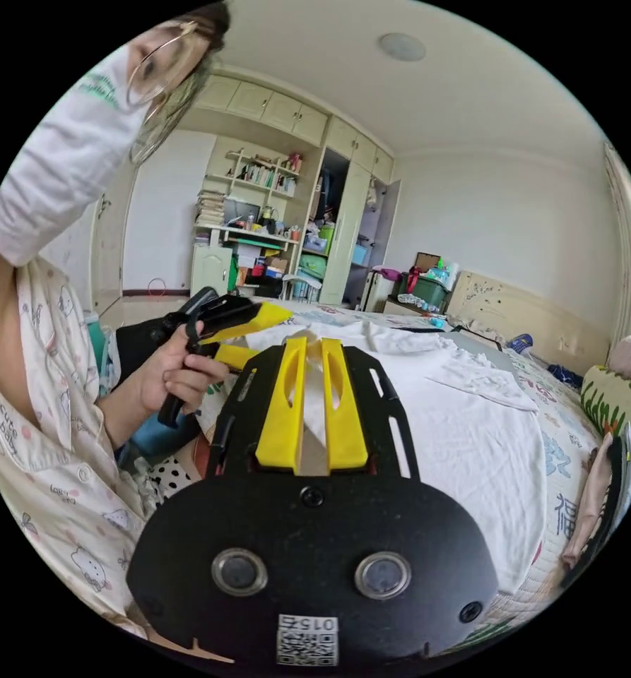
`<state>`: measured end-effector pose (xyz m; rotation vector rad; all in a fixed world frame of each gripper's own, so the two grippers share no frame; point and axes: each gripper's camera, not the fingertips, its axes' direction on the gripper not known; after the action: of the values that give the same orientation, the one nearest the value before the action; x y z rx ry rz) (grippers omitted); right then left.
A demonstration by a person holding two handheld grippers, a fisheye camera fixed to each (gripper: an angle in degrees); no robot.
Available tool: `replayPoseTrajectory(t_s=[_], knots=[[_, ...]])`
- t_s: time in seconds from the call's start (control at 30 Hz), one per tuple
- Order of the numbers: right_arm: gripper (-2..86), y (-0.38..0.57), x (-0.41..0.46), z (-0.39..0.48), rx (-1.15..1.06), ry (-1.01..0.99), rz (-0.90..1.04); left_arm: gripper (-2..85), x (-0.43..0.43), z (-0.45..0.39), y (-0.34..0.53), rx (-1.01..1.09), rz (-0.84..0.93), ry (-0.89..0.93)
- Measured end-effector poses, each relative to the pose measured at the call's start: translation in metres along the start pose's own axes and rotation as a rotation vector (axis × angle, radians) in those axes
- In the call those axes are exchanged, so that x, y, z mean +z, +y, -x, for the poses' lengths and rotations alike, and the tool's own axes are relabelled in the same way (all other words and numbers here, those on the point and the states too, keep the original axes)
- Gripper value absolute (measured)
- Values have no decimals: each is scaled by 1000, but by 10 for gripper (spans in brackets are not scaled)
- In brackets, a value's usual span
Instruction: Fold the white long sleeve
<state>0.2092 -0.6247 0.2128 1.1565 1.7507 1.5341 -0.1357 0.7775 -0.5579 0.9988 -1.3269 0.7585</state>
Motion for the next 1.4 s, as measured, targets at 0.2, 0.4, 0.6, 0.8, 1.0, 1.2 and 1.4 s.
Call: replayPoseTrajectory(t_s=[0.2,0.4,0.6,0.8,1.0,1.2,1.4], knots=[[0,-6,15,28,-98,-182,54,27,22,22,29,-83,-53,-66],[31,-32,-2,4,6,-186,5,-4,11,15,56,14,-131,-67],[72,-100,29,7,-119,-52,164,-5,-100,-56,71,305,-340,-415],[87,-177,146,16,-300,-127,402,-5,-142,-46,113,249,-354,-535],[104,-248,256,-3,-240,-269,615,-5,-139,-30,141,200,-335,-519],[32,-301,285,-65,-62,-397,712,-4,-122,-40,137,244,-266,-555],[0,-342,173,-231,297,-202,511,6,-118,-48,93,308,-174,-598]])
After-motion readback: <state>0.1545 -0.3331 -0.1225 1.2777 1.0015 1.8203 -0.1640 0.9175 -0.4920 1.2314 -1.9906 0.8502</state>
